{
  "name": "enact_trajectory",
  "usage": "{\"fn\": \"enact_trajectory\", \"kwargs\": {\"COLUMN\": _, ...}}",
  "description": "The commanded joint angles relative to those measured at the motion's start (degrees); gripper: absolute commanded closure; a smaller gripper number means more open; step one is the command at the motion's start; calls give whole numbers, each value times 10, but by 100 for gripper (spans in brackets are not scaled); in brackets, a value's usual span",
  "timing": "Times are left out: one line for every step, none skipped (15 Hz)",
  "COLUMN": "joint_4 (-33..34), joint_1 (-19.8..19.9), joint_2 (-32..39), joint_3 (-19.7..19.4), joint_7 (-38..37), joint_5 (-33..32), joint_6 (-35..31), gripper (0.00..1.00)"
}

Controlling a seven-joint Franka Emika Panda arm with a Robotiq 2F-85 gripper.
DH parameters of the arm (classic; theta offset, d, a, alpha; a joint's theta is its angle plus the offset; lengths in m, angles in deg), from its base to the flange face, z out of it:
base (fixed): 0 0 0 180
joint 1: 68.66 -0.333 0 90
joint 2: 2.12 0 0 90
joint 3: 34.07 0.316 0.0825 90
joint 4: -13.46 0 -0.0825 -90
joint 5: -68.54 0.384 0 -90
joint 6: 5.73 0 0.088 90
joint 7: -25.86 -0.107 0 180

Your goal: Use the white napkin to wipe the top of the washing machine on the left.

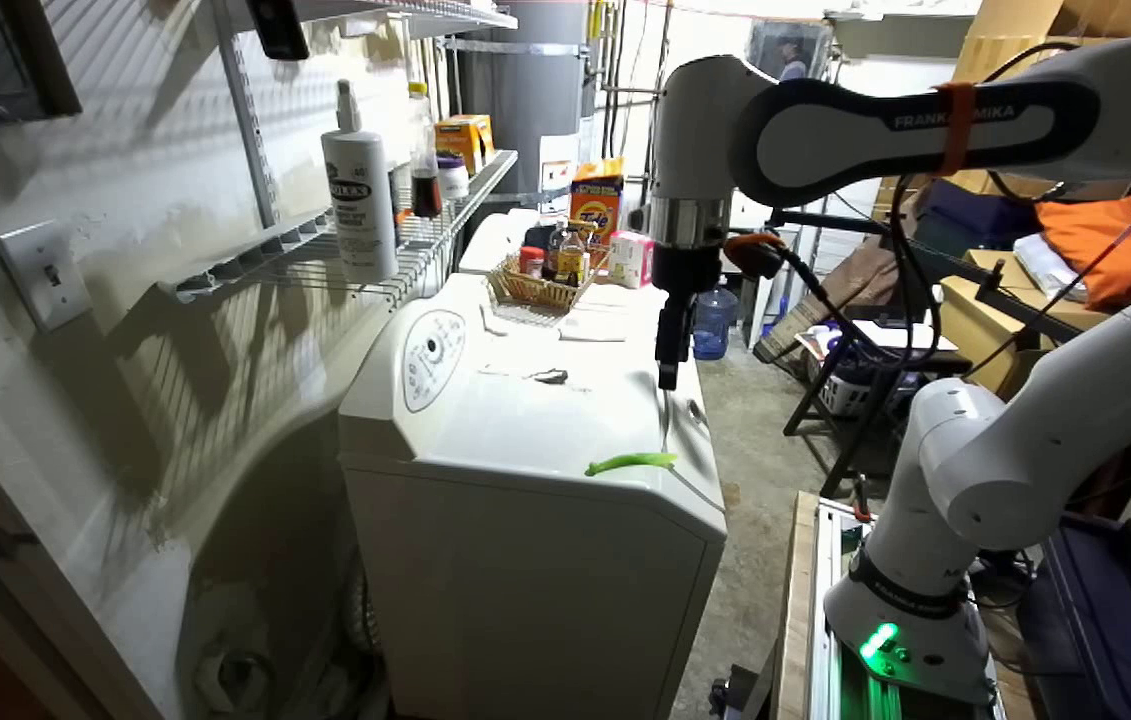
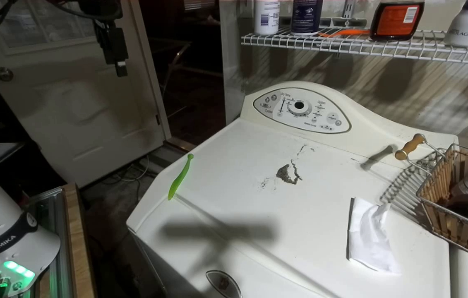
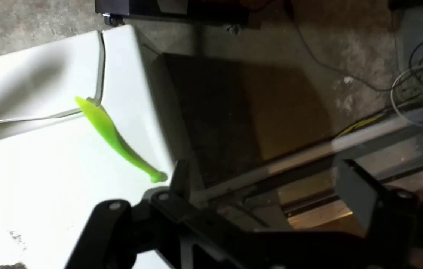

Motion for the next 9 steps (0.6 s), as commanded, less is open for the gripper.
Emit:
{"fn": "enact_trajectory", "kwargs": {"joint_4": -14, "joint_1": 51, "joint_2": 2, "joint_3": -25, "joint_7": -27, "joint_5": -31, "joint_6": -72, "gripper": 0}}
{"fn": "enact_trajectory", "kwargs": {"joint_4": -17, "joint_1": 66, "joint_2": 7, "joint_3": -38, "joint_7": -24, "joint_5": -40, "joint_6": -103, "gripper": 0}}
{"fn": "enact_trajectory", "kwargs": {"joint_4": -21, "joint_1": 82, "joint_2": 11, "joint_3": -47, "joint_7": -30, "joint_5": -47, "joint_6": -128, "gripper": 0}}
{"fn": "enact_trajectory", "kwargs": {"joint_4": -23, "joint_1": 97, "joint_2": 20, "joint_3": -59, "joint_7": -35, "joint_5": -54, "joint_6": -155, "gripper": 0}}
{"fn": "enact_trajectory", "kwargs": {"joint_4": -25, "joint_1": 111, "joint_2": 31, "joint_3": -73, "joint_7": -36, "joint_5": -57, "joint_6": -186, "gripper": 0}}
{"fn": "enact_trajectory", "kwargs": {"joint_4": -27, "joint_1": 125, "joint_2": 42, "joint_3": -83, "joint_7": -42, "joint_5": -61, "joint_6": -216, "gripper": 0}}
{"fn": "enact_trajectory", "kwargs": {"joint_4": -30, "joint_1": 139, "joint_2": 56, "joint_3": -93, "joint_7": -46, "joint_5": -65, "joint_6": -254, "gripper": 0}}
{"fn": "enact_trajectory", "kwargs": {"joint_4": -30, "joint_1": 152, "joint_2": 73, "joint_3": -101, "joint_7": -51, "joint_5": -72, "joint_6": -292, "gripper": 0}}
{"fn": "enact_trajectory", "kwargs": {"joint_4": -29, "joint_1": 165, "joint_2": 91, "joint_3": -105, "joint_7": -59, "joint_5": -84, "joint_6": -331, "gripper": 0}}
